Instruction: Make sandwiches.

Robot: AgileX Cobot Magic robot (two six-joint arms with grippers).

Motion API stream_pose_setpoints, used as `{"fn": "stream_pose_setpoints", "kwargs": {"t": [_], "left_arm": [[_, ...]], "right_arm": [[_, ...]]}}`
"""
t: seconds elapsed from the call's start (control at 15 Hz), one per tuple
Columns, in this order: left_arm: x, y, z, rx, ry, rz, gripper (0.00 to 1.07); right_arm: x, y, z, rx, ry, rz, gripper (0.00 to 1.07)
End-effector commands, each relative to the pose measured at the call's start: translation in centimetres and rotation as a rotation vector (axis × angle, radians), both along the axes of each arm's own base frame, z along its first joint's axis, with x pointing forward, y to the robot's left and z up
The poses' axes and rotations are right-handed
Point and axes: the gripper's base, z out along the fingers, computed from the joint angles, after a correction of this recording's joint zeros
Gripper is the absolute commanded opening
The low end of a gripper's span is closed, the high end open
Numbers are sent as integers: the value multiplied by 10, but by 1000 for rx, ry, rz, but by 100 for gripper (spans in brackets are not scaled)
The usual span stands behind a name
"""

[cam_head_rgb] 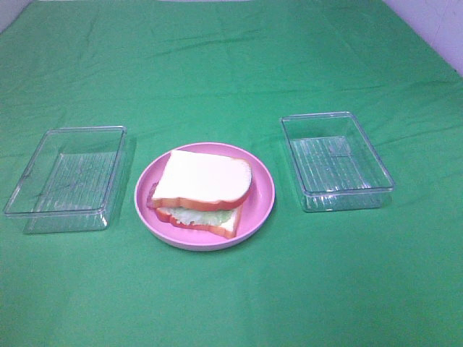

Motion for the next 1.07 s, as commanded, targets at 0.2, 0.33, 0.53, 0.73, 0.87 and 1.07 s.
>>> {"fn": "stream_pose_setpoints", "kwargs": {"t": [0.2, 0.33, 0.53, 0.73, 0.87, 1.07], "left_arm": [[-3, 0, 0, -4, -29, 1, 79], [-3, 0, 0, -4, -29, 1, 79], [-3, 0, 0, -4, -29, 1, 79], [-3, 0, 0, -4, -29, 1, 79], [-3, 0, 0, -4, -29, 1, 79], [-3, 0, 0, -4, -29, 1, 79]], "right_arm": [[-5, 0, -1, -2, -49, -3, 68], [-5, 0, -1, -2, -48, -3, 68], [-5, 0, -1, -2, -48, -3, 68], [-5, 0, -1, -2, -48, -3, 68], [-5, 0, -1, -2, -48, -3, 68], [-5, 0, -1, -2, -48, -3, 68]]}}
